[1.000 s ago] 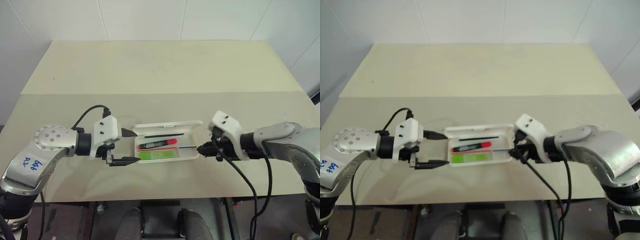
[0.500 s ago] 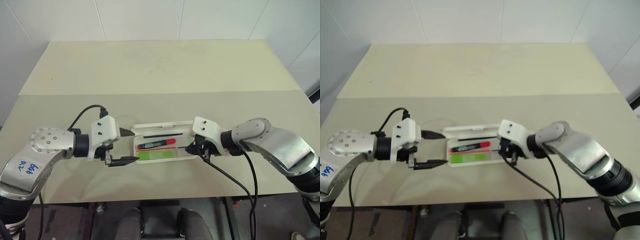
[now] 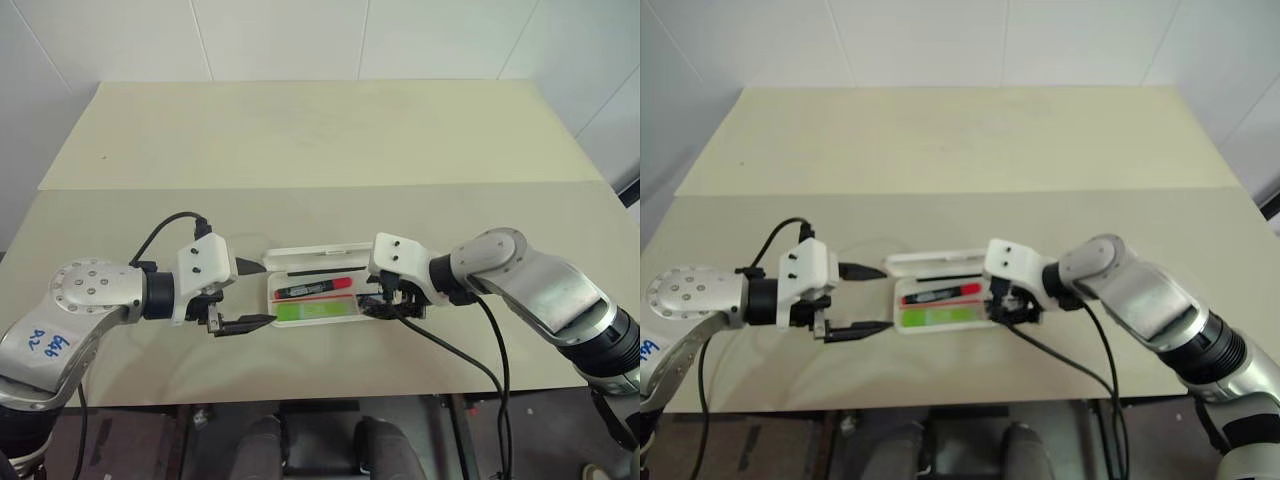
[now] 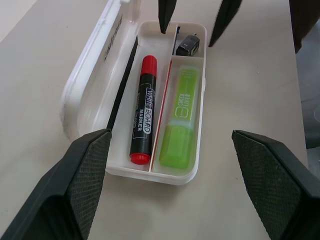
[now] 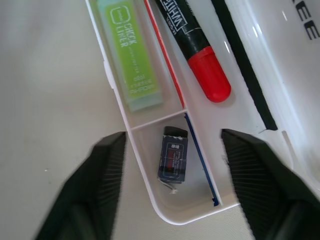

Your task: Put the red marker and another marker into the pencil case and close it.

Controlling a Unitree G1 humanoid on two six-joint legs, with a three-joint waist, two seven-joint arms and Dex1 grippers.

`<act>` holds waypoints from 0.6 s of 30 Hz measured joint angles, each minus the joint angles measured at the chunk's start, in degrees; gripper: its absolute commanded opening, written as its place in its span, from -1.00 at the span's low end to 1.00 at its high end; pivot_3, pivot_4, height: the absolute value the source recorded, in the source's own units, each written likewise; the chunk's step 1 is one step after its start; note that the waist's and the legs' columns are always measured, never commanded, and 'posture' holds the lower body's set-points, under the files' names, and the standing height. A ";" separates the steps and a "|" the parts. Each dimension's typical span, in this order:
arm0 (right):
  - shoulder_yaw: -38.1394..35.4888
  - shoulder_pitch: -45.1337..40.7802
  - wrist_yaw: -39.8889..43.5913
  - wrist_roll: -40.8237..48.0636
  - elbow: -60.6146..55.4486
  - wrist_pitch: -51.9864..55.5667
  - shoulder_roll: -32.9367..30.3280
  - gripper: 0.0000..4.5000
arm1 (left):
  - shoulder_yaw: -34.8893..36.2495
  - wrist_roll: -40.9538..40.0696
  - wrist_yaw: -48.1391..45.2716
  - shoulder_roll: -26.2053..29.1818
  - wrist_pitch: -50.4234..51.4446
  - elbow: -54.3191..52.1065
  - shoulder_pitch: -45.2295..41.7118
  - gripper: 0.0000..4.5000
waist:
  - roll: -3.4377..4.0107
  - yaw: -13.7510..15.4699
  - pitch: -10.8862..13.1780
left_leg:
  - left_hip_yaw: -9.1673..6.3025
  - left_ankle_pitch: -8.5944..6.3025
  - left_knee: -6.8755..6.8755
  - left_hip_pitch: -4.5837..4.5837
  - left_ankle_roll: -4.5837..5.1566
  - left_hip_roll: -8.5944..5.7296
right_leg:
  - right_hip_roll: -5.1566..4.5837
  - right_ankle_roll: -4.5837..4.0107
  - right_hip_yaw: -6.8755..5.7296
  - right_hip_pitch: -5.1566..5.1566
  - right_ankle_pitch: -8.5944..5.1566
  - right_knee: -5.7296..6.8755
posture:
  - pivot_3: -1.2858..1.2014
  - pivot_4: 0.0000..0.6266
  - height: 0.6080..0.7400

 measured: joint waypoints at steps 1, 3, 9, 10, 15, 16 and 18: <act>-0.03 0.10 0.34 0.01 -0.03 0.02 -0.15 0.99 | 0.08 -0.21 0.03 0.00 0.00 -0.30 -0.02 0.84 | 0.00 0.00 0.00 | 0.00 0.00 0.00 0.00 0.00 0.00 | 0.00 0.00 0.00 0.00 0.00 0.00 | 0.03 -0.52 1.00; -0.32 0.63 0.87 0.09 -0.11 0.17 -0.86 0.99 | 0.30 -0.58 0.03 0.00 0.00 -0.34 -0.04 0.84 | 0.00 0.00 0.00 | 0.00 0.00 -0.01 0.00 0.00 0.00 | 0.00 0.00 0.00 0.00 0.00 0.00 | 0.03 -0.52 1.00; -23.36 19.57 4.79 11.96 -4.43 1.56 -2.82 0.99 | 4.56 -1.34 0.35 -0.55 -1.08 2.25 -2.86 0.84 | -0.04 1.41 -0.01 | -0.06 -0.02 -0.02 -0.05 0.03 -0.02 | 0.00 0.00 -0.14 0.10 0.00 -0.05 | 0.03 -0.52 1.00; -26.61 22.21 5.69 13.43 -5.02 0.75 -2.93 0.99 | 5.48 -1.34 0.64 -0.62 -1.14 2.95 -3.30 0.84 | -0.04 1.49 -0.01 | -0.05 -0.02 0.03 -0.05 0.03 -0.03 | -0.01 0.01 -0.13 0.09 0.01 -0.06 | 0.03 -0.52 1.00; -43.42 33.90 13.49 16.88 -1.29 -11.17 -4.33 0.99 | 4.15 1.52 3.96 -5.27 -4.92 12.92 -13.53 0.84 | -0.16 1.65 -0.10 | -0.11 -0.03 0.25 0.12 0.05 -0.05 | 0.00 0.01 -0.17 0.30 0.02 -0.08 | 0.03 -0.52 1.00; -46.18 33.15 13.53 18.25 0.45 -11.51 -4.21 0.99 | 2.84 2.77 4.96 -6.80 -5.64 16.37 -16.78 0.84 | -0.16 1.63 -0.09 | -0.12 -0.03 0.34 0.10 0.06 -0.05 | 0.01 0.01 -0.16 0.30 0.06 -0.03 | 0.03 -0.52 1.00; -50.04 30.88 13.37 20.99 1.40 -12.00 -4.22 0.99 | 0.23 4.69 5.71 -8.84 -6.83 21.93 -21.08 0.84 | -0.18 1.45 -0.11 | -0.12 -0.03 0.38 0.10 0.06 -0.02 | 0.02 0.01 -0.14 0.29 0.06 -0.01 | 0.03 -0.52 1.00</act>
